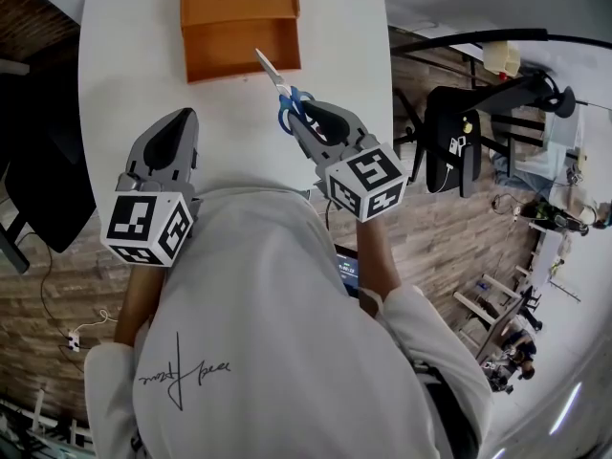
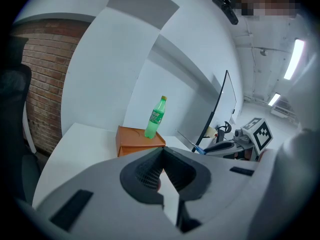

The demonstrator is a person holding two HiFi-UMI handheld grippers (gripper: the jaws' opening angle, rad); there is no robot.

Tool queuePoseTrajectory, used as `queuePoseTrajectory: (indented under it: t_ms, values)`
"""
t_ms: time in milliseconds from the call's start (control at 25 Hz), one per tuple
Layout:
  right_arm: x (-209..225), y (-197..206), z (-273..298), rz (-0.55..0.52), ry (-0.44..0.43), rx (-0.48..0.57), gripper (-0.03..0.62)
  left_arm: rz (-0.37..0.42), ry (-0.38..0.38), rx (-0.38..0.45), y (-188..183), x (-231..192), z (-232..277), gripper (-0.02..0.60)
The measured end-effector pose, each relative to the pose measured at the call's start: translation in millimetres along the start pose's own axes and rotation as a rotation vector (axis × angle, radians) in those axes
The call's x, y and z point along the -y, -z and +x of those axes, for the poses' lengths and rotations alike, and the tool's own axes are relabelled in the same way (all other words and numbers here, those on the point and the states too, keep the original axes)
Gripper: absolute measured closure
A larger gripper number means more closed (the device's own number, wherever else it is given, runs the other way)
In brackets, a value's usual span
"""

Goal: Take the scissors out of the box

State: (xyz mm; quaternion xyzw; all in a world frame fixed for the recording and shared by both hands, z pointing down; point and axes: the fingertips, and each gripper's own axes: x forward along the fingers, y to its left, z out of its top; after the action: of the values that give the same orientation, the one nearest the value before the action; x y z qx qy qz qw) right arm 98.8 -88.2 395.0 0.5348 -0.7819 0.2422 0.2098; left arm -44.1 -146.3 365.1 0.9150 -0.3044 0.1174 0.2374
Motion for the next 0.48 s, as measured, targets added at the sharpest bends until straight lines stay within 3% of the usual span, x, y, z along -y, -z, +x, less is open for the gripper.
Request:
queuePoseTrajectory:
  t_ms: [480]
  values:
    - [-13, -22, -19, 0.024, -0.002, 0.13, 0.496, -0.012, 0.0, 0.039, -15, 3, -8, 0.574]
